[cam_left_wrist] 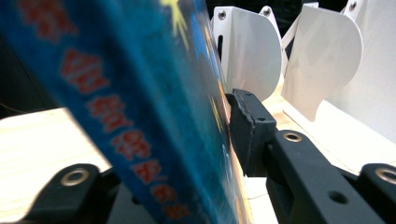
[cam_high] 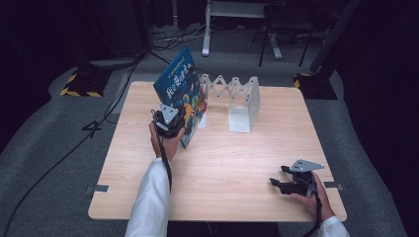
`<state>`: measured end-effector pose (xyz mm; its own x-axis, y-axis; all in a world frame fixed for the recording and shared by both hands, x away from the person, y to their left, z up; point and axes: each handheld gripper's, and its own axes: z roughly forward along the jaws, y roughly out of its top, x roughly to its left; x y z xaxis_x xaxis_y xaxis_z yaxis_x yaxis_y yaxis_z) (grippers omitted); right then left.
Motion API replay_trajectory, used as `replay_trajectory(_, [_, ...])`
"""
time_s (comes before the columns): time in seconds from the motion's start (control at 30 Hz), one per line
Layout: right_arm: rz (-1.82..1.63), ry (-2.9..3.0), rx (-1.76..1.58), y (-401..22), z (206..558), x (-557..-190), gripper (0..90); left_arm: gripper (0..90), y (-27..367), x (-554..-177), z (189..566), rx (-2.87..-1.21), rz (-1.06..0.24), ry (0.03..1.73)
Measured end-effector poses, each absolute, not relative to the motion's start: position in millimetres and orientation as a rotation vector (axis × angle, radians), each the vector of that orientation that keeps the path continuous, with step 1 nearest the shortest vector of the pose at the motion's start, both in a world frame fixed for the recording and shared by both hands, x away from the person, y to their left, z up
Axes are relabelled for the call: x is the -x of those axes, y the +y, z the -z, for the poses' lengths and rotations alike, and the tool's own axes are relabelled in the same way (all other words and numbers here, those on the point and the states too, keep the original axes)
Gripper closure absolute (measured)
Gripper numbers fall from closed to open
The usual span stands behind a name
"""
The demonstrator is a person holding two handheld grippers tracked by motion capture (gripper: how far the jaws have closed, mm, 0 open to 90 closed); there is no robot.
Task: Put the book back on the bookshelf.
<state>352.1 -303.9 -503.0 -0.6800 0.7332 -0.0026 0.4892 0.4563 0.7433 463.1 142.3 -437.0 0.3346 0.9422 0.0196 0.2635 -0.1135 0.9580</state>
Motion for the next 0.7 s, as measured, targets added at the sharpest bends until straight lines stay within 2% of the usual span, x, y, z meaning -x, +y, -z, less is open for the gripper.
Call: replay_trajectory(0.7, [-1.064,2.386,-1.042,-304.0,503.2,-352.5,28.9,60.1,155.0,-453.4,432.1,-1.709,-0.873,1.073])
